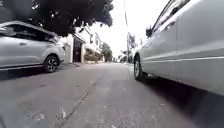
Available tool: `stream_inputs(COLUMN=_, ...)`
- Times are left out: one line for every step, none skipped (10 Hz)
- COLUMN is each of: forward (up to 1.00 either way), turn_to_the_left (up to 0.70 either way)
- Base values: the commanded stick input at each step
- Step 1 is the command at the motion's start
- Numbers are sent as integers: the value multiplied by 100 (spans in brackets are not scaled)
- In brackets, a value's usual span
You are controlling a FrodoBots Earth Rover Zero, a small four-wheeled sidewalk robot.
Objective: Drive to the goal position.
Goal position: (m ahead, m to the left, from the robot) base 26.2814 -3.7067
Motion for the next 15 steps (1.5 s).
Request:
stream_inputs(forward=100, turn_to_the_left=0)
stream_inputs(forward=100, turn_to_the_left=0)
stream_inputs(forward=100, turn_to_the_left=0)
stream_inputs(forward=100, turn_to_the_left=0)
stream_inputs(forward=100, turn_to_the_left=0)
stream_inputs(forward=100, turn_to_the_left=0)
stream_inputs(forward=100, turn_to_the_left=0)
stream_inputs(forward=100, turn_to_the_left=0)
stream_inputs(forward=100, turn_to_the_left=0)
stream_inputs(forward=100, turn_to_the_left=0)
stream_inputs(forward=100, turn_to_the_left=0)
stream_inputs(forward=100, turn_to_the_left=0)
stream_inputs(forward=100, turn_to_the_left=0)
stream_inputs(forward=100, turn_to_the_left=0)
stream_inputs(forward=100, turn_to_the_left=0)
